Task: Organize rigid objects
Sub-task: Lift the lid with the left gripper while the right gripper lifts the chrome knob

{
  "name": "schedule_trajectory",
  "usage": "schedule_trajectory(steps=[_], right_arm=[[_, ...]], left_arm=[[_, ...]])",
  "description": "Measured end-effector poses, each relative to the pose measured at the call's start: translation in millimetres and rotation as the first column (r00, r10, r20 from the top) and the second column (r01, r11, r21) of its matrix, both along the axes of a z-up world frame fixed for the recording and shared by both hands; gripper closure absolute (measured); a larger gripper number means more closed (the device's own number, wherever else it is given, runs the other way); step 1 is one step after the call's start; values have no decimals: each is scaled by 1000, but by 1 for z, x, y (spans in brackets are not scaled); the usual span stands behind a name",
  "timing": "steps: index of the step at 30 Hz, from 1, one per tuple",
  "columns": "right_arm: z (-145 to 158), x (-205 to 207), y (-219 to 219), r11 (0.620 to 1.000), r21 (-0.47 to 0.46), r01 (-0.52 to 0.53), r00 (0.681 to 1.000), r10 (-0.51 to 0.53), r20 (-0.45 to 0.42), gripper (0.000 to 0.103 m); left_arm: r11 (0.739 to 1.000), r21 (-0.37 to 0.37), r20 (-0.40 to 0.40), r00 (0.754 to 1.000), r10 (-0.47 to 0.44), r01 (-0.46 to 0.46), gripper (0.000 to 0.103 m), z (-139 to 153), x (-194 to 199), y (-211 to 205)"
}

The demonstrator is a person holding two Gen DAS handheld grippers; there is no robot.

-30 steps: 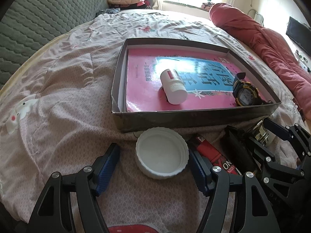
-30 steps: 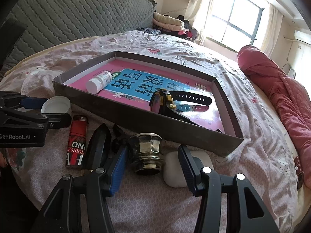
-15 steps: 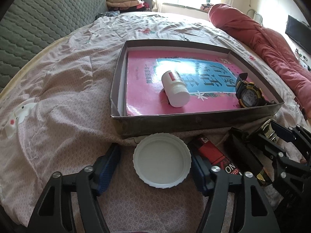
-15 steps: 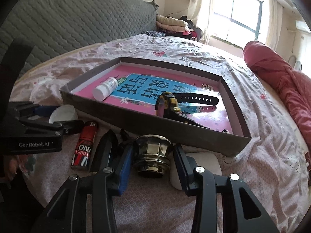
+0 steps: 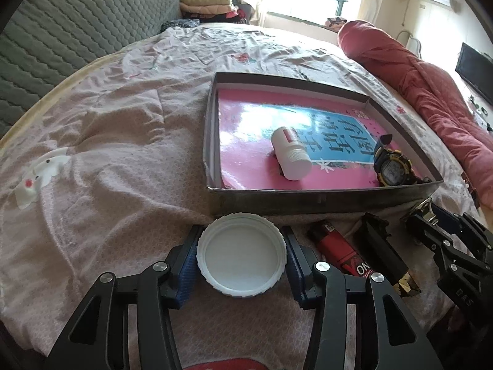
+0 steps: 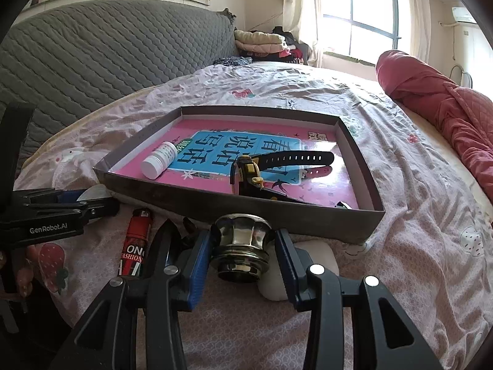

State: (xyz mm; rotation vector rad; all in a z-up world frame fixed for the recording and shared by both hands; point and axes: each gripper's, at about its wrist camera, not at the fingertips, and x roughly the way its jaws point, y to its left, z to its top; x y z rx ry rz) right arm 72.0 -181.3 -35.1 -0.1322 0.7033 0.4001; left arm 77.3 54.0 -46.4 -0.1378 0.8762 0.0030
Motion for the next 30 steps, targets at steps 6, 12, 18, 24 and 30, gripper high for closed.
schedule_trajectory(steps=[6,12,18,24,30], right_arm=[[6,-2,-7,999,38,6,1000,-6,13,61],[15,-5,-12,997,79,11,999,-14,31,61],[22,-8,-17,994,106,12,998,-18,53,61],[29,-11,-21,992,124,14,996,-24,83,61],[35,-15,-21,993,118,3,993,-16,114,61]], left_arm=[[1000,23,32,999,3,-4,52,16,-13,0],[999,31,71,997,-14,11,52,31,-23,-8],[998,58,93,995,-25,19,52,43,-30,-18],[996,85,101,994,-35,27,52,48,-37,-29],[995,93,106,994,-39,29,52,52,-37,-33]])
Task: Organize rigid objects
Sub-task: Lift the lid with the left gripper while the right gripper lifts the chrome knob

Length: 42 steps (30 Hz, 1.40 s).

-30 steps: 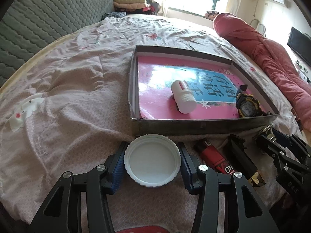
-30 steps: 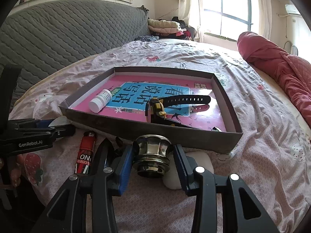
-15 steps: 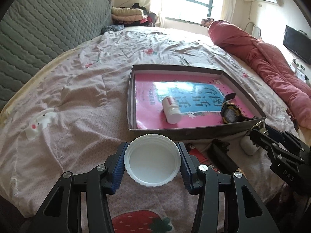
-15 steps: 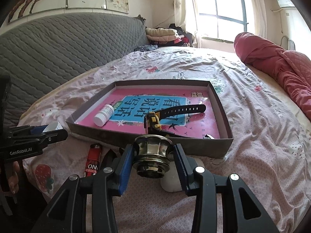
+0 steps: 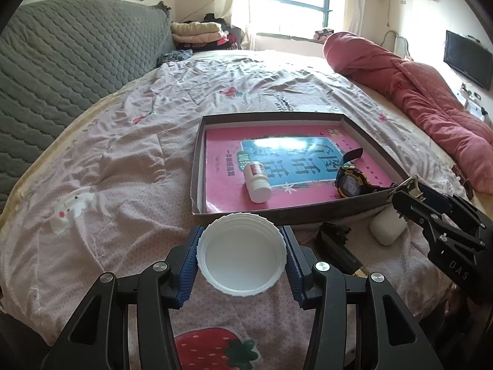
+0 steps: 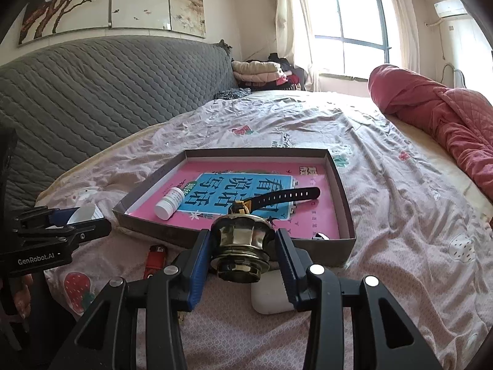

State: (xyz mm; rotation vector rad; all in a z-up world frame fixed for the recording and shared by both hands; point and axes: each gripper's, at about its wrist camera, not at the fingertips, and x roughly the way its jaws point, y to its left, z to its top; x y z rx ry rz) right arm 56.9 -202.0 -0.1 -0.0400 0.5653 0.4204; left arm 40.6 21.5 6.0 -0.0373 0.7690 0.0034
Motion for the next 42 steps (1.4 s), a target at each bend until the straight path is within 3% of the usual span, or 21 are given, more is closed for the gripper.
schedule_trajectory(steps=[19,42], right_arm=[[14,-6,-11,998,4,63,995,-63,71,61],[24,-4,-25,988,14,154,980,-154,126,61]], left_arm=[[1000,9,57,998,-4,4,52,24,-1,-5],[999,-31,73,997,31,-28,52,31,19,5]])
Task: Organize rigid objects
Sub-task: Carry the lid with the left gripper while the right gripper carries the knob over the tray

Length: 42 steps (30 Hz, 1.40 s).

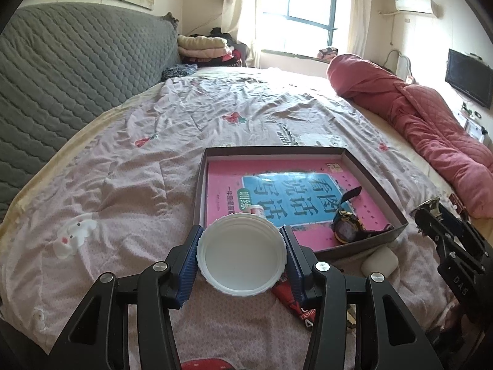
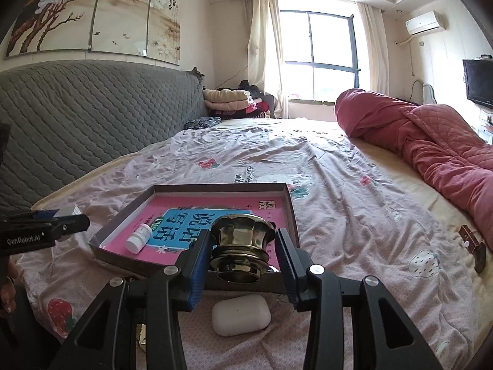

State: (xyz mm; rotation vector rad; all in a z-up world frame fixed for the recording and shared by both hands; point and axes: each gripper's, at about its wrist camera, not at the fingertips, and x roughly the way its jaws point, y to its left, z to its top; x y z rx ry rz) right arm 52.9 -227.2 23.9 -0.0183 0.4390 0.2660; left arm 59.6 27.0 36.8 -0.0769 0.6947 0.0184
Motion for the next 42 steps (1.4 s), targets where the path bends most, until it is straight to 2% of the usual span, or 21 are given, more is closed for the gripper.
schedule_trajectory(steps=[15,30,42], right_arm=[[-1,9,5,1000,-16,18,1000,-17,10,61],[-11,36,6,999,-33,18,1000,-18,-3,61],[-17,47,13,999,-52,0,1000,-1,-8,61]], left_arm=[[1000,-19,-25,999,23,-24,52,-12,27,10],[998,53,-91,995,30,-26,52,-37,55,8],[999,47,-120,992,25,-20,52,-54,68,6]])
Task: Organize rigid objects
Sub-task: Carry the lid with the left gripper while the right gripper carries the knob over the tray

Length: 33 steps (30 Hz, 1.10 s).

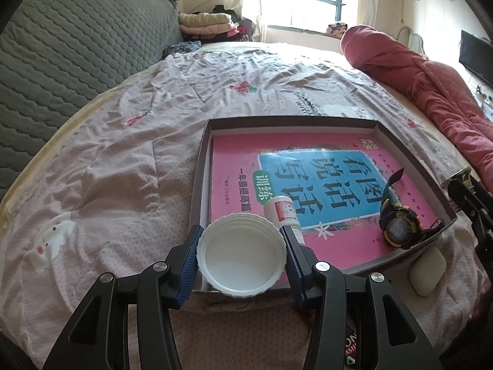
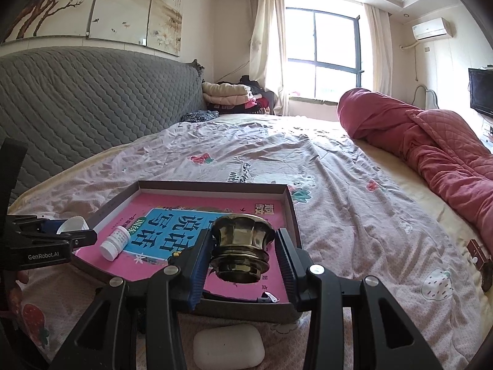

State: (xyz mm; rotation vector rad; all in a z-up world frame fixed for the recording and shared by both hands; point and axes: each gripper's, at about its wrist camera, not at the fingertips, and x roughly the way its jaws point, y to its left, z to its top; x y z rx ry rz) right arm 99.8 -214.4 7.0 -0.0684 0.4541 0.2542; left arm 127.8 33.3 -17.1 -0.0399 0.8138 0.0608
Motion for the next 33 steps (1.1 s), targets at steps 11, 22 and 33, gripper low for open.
schedule_trajectory(steps=[11,22,33], right_arm=[[-7,12,1,1000,1,-9,999,9,-38,61],[-18,25,5,1000,-7,-22,996,22,-86,61],[-25,34,3,999,3,-34,990,34,-137,61]], left_arm=[[999,-25,-12,1000,-20,19,52,-11,8,0],[995,-81,-31,998,-61,59,52,-17,12,-6],[991,-103,-22,996,-87,85,52,-19,13,-10]])
